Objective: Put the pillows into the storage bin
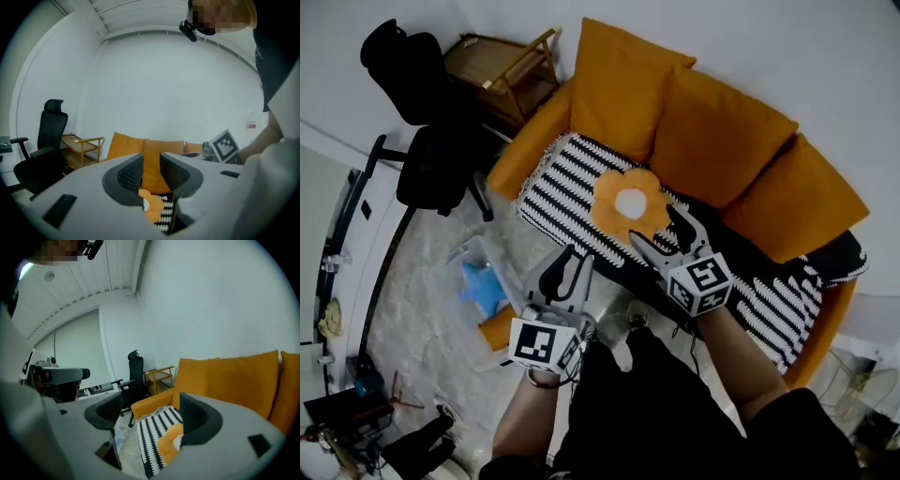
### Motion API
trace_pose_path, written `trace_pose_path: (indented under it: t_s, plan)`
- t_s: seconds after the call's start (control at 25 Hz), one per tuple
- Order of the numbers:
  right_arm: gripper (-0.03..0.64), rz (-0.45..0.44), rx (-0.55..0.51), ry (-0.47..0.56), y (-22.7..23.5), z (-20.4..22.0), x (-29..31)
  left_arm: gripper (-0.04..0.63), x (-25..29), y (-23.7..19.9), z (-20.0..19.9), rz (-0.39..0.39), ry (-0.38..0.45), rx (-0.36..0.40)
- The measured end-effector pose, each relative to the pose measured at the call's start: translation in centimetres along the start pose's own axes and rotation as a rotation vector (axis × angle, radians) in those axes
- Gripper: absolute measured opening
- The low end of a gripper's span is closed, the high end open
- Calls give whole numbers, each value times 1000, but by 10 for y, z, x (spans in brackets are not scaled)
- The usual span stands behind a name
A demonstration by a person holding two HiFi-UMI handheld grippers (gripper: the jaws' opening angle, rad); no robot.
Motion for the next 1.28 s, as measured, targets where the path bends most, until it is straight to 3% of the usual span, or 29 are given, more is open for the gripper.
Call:
trace_pose_path:
  t_s: [0.32, 0.68, 1.0, 1.28]
  plan:
    - [387, 163, 210, -32, 58, 74, -7, 97, 65, 17, 41, 134, -84, -17]
    - [398, 329, 474, -93, 107, 192, 27, 101, 118, 2, 135, 276, -216, -20]
    - [411, 419, 717, -91, 164, 313, 82, 101, 166, -14, 234, 343, -311, -58]
    - [425, 499, 960, -43, 190, 367, 109, 101, 179, -26, 269, 346, -337, -92]
Point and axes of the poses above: the fingertips, and each gripper's own axes: x forward along the fingers, y to its right, z out of its underside, the point moved 8 cm from there along -x, backward along the fingers, and after that the axes turned 9 degrees about -z, right-handed, at the moved point
